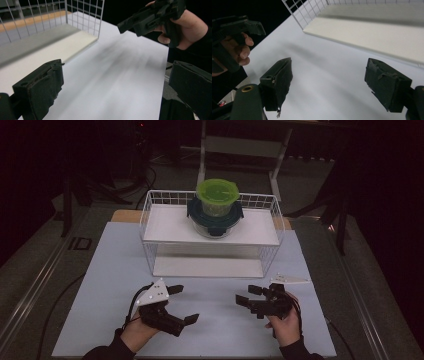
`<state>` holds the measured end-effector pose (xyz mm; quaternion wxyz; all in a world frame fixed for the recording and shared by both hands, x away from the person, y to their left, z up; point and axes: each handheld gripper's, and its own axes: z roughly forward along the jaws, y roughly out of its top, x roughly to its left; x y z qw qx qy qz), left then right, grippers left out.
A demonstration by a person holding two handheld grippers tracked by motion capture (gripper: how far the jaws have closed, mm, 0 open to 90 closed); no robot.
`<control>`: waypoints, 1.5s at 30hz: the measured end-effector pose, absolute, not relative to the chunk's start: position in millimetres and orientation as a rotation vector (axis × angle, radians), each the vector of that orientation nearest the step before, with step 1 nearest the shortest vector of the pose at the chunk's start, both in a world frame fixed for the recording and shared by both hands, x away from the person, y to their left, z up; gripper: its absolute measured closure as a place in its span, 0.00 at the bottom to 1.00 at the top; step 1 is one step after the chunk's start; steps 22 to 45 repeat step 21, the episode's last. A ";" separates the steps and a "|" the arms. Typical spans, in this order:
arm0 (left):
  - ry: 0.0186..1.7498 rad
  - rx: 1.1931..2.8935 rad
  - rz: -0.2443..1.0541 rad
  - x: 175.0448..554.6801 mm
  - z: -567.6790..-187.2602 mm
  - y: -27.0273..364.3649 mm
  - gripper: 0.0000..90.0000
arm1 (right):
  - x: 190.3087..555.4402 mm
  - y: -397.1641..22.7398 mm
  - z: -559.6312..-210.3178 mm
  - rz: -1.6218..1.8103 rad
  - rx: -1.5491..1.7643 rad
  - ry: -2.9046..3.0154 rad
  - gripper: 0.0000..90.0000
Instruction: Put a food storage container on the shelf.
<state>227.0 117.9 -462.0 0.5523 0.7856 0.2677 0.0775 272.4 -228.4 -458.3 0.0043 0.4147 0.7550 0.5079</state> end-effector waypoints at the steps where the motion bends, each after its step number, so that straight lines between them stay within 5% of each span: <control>1: 0.638 1.866 0.185 225.6 -466.4 117.0 0.00 | 271.7 -229.2 -460.3 1.589 1.307 2.369 0.24; 45: 0.669 1.873 0.184 223.4 -491.8 115.5 0.00 | 262.8 -250.9 -488.4 1.499 1.364 2.335 0.23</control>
